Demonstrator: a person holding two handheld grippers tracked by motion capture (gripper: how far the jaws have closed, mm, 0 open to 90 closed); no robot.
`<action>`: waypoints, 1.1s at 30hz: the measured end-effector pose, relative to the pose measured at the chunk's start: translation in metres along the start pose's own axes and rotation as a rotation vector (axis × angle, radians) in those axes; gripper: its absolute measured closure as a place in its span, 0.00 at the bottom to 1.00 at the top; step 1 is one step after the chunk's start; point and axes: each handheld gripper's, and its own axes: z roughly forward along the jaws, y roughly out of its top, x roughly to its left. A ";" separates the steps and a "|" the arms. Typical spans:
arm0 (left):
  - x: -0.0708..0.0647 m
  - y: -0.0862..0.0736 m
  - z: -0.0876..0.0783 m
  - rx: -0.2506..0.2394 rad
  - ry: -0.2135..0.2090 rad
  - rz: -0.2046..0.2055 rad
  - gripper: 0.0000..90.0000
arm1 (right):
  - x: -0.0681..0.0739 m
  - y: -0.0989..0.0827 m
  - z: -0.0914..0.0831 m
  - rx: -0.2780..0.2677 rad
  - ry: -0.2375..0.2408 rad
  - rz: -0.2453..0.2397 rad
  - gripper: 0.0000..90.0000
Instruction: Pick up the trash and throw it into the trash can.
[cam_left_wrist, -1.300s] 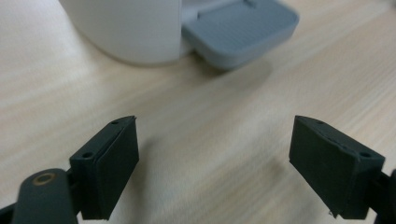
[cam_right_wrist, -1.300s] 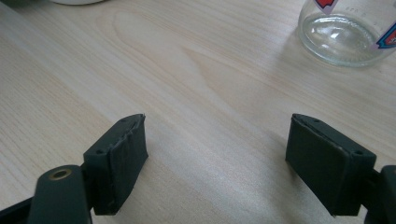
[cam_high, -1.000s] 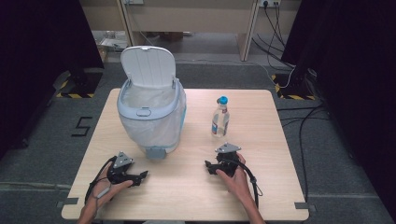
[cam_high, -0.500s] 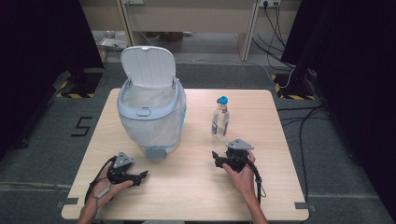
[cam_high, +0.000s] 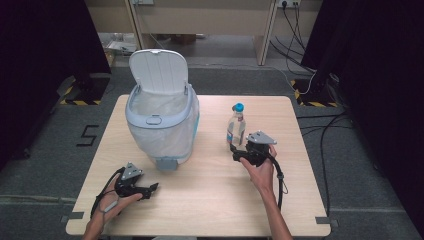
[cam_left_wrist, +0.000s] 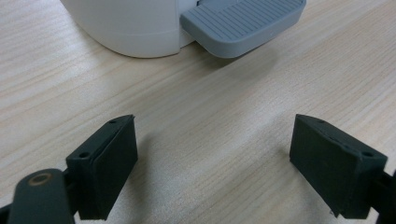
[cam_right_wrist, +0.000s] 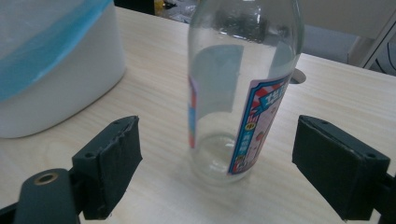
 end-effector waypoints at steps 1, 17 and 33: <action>0.000 0.000 0.000 0.000 0.001 0.002 0.16 | -0.002 0.000 0.003 0.001 -0.002 0.002 0.17; 0.000 0.000 0.000 0.000 0.001 0.002 0.16 | -0.012 -0.011 0.053 -0.017 0.004 0.039 0.22; 0.000 0.000 0.000 0.000 0.001 0.002 0.16 | -0.013 -0.014 0.068 -0.011 -0.011 0.034 0.31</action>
